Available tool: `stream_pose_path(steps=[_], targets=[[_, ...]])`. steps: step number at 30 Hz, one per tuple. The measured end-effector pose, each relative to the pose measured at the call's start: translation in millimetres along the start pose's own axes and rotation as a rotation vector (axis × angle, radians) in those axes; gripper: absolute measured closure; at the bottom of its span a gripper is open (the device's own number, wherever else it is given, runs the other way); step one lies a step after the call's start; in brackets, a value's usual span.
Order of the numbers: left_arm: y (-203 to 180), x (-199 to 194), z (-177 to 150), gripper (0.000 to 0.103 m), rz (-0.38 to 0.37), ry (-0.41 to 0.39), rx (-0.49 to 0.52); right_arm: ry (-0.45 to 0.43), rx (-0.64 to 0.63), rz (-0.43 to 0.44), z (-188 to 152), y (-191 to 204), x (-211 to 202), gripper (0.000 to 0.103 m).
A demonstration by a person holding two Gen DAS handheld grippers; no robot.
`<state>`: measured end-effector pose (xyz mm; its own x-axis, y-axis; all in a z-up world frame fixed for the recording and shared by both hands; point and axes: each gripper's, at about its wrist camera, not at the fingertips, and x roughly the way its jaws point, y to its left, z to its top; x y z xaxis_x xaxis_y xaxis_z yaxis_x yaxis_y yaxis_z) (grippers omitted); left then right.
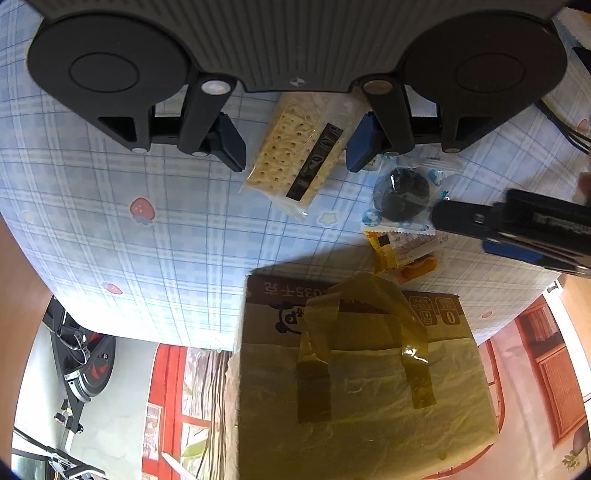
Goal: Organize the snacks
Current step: 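Close the left tool on the blue-wrapped round snack while the right tool grips the cracker pack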
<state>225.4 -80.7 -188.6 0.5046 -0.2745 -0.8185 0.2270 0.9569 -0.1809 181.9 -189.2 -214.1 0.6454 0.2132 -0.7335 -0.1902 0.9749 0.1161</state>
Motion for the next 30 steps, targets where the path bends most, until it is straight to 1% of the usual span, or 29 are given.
stream_pose_path(steps=[3, 5, 7, 8, 10, 11, 12, 15, 19, 27, 30], targets=[[-5.6, 16.2, -0.1, 0.016, 0.010, 0.032, 0.003, -0.003, 0.015, 0.000, -2.9, -4.2, -2.3, 0.040], [-5.3, 26.1, 1.3, 0.018, 0.029, 0.061, -0.008, -0.002, 0.027, -0.002, -4.7, -7.1, -3.4, 0.040], [-1.9, 30.5, 1.7, 0.021, 0.005, 0.065, -0.038, 0.000, 0.035, -0.004, -6.5, -8.8, -3.8, 0.040], [-2.4, 31.3, 1.0, 0.022, 0.009, 0.063, -0.032, 0.001, 0.038, -0.004, -7.4, -9.4, -3.9, 0.040], [-4.7, 30.0, -2.2, 0.032, -0.001, 0.048, -0.002, 0.006, 0.045, -0.002, -8.7, -10.3, -3.3, 0.040], [-4.5, 28.0, -4.0, 0.043, -0.021, 0.044, 0.005, 0.009, 0.047, -0.001, -9.3, -10.7, -3.0, 0.040], [-3.6, 26.7, -5.1, 0.049, -0.041, 0.042, 0.006, 0.010, 0.049, 0.001, -9.4, -10.6, -2.6, 0.040], [1.6, 21.5, -9.1, 0.052, -0.025, 0.031, 0.015, 0.010, 0.049, 0.004, -8.7, -9.3, -2.0, 0.040], [16.3, 14.4, -14.4, 0.053, -0.026, 0.025, -0.040, 0.002, 0.053, 0.011, -6.4, -7.9, -2.9, 0.042], [36.1, 1.2, -21.3, 0.053, 0.004, 0.014, -0.072, 0.027, 0.108, 0.020, -6.1, -11.2, 7.5, 0.042], [40.2, -0.5, -21.6, 0.051, 0.010, 0.012, -0.076, 0.030, 0.110, 0.010, -6.4, -10.1, 10.2, 0.047]])
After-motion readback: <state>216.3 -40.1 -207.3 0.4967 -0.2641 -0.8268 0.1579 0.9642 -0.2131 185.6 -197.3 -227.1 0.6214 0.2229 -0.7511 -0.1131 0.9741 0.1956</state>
